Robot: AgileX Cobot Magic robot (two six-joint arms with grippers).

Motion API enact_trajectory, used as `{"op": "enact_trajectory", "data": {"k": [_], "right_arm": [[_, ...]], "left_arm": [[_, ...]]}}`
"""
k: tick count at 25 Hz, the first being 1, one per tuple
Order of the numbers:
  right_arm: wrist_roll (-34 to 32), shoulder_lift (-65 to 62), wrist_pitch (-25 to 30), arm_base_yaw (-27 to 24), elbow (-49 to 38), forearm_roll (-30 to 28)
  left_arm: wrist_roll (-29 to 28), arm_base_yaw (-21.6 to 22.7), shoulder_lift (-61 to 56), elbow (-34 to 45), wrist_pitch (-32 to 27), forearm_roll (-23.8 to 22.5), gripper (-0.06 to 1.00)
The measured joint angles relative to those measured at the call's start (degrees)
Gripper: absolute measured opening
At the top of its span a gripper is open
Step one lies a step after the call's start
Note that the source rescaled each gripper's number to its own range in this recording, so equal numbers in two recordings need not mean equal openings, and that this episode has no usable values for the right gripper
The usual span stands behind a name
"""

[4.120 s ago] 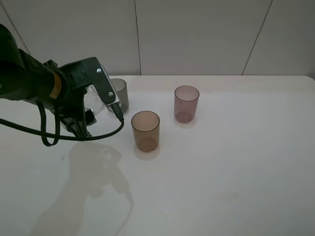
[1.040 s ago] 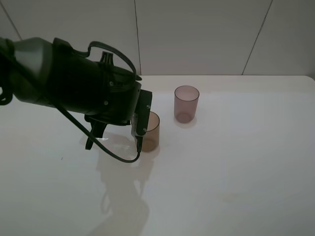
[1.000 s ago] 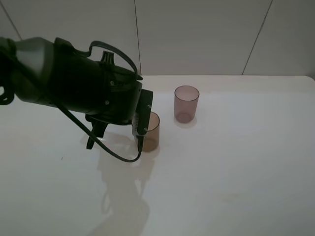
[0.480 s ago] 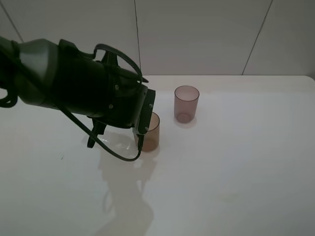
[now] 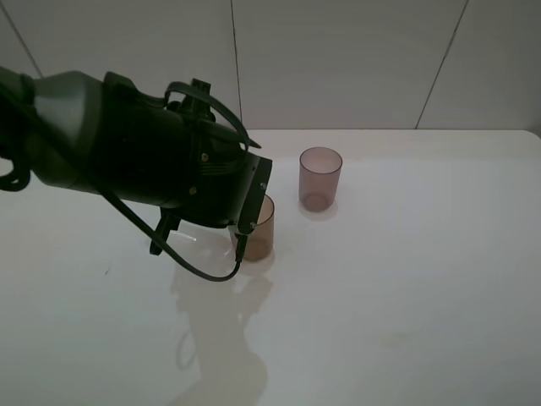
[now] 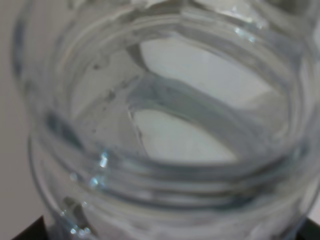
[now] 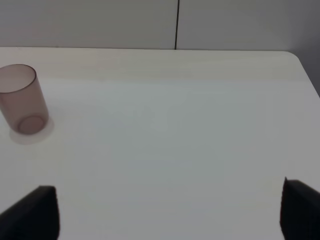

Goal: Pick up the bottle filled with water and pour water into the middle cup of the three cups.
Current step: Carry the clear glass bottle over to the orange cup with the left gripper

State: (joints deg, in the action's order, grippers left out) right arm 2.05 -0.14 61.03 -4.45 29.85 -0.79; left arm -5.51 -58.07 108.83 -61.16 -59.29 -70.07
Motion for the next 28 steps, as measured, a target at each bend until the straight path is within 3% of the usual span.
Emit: {"op": "enact_trajectory", "data": {"k": [22,28], "right_arm": [[0.0,0.0,0.0,0.0,0.0,0.0],[0.0,0.0,0.0,0.0,0.0,0.0]], "left_arm": [[9.74,0.0,0.0,0.0,-1.3,-0.41,0.0],[10.0,0.0,0.0,0.0,-2.25,-0.6,0.0]]}}
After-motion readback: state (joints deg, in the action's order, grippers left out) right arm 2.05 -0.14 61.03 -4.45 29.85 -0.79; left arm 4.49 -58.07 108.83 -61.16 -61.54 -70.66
